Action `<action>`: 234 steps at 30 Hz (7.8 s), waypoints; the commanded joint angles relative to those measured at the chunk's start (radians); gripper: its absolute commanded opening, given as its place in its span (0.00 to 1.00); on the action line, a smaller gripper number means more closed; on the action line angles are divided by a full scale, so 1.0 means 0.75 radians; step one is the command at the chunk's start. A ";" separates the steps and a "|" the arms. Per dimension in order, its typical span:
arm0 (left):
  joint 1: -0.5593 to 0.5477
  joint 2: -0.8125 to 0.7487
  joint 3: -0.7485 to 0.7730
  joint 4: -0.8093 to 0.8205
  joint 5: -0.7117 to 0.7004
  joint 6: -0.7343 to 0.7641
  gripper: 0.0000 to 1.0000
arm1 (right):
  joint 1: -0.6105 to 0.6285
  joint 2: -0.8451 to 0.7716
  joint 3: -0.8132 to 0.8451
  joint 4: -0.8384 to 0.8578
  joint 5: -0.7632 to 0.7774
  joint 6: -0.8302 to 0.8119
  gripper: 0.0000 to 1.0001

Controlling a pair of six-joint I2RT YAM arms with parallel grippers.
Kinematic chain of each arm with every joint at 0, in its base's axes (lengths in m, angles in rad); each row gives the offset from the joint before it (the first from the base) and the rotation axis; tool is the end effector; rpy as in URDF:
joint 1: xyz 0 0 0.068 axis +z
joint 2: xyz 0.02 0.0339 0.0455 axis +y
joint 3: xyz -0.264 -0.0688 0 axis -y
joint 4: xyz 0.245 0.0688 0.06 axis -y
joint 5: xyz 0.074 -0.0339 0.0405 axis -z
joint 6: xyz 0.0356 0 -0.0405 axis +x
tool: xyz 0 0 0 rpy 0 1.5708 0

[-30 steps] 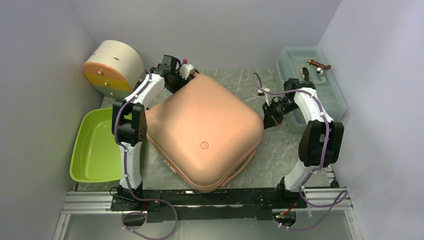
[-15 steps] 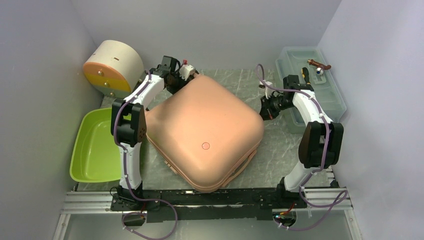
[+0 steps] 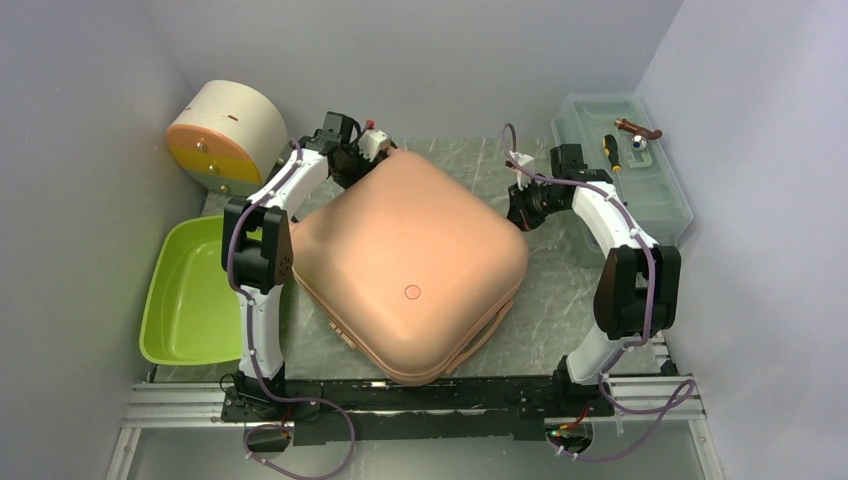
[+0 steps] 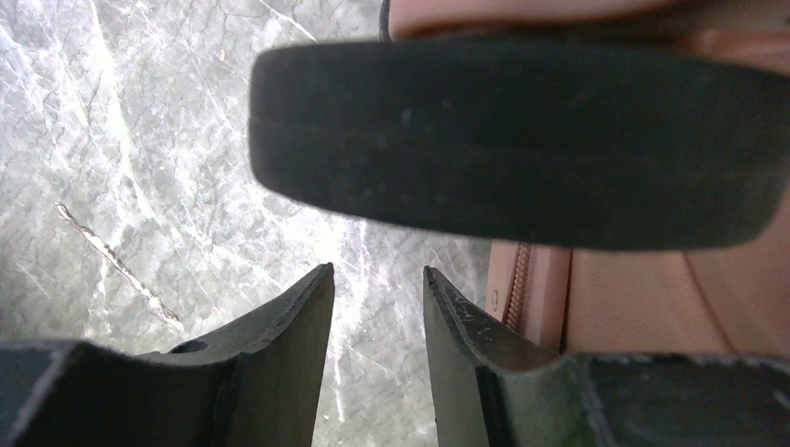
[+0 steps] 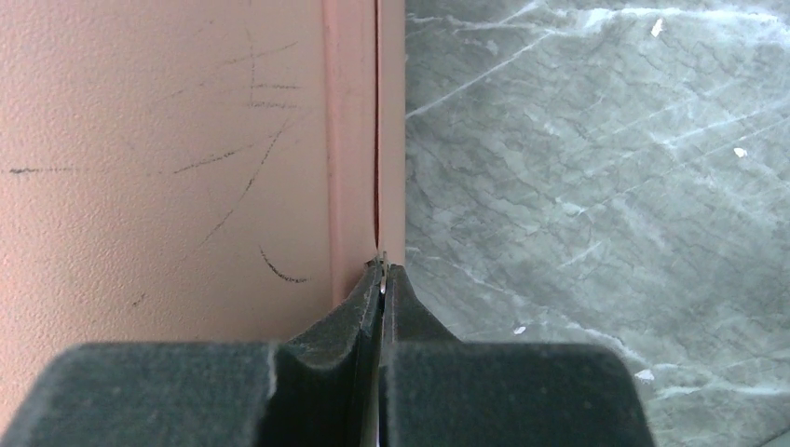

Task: Open, take out, and arrange the luggage
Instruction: Unzip the zipper of the luggage, then rotate the luggage at the center of the board, then adjust the luggage at the center of the board.

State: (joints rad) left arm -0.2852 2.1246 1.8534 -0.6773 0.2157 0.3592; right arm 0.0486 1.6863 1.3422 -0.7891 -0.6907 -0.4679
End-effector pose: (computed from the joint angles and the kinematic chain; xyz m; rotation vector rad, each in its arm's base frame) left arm 0.4531 -0.1408 0.2418 0.8751 2.3461 -0.2410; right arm 0.3428 0.0394 0.2577 -0.8242 2.3444 0.7571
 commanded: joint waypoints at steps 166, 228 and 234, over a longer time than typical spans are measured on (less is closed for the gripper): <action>0.059 -0.932 -0.534 -0.257 0.136 -0.032 0.99 | -0.292 -0.865 -0.185 -0.892 0.731 -1.198 1.00; -0.002 -0.481 -0.556 -0.169 0.392 -0.240 0.99 | -0.261 -0.023 -0.071 0.030 0.014 0.024 0.41; -0.002 -0.402 -0.453 -0.105 0.407 -0.297 0.99 | -0.205 0.079 0.006 0.082 0.038 0.100 0.28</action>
State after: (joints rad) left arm -0.2043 1.7794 1.4475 -0.8307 0.3511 0.2119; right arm -0.1638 1.6913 1.2938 -0.8982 -0.6369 -0.4492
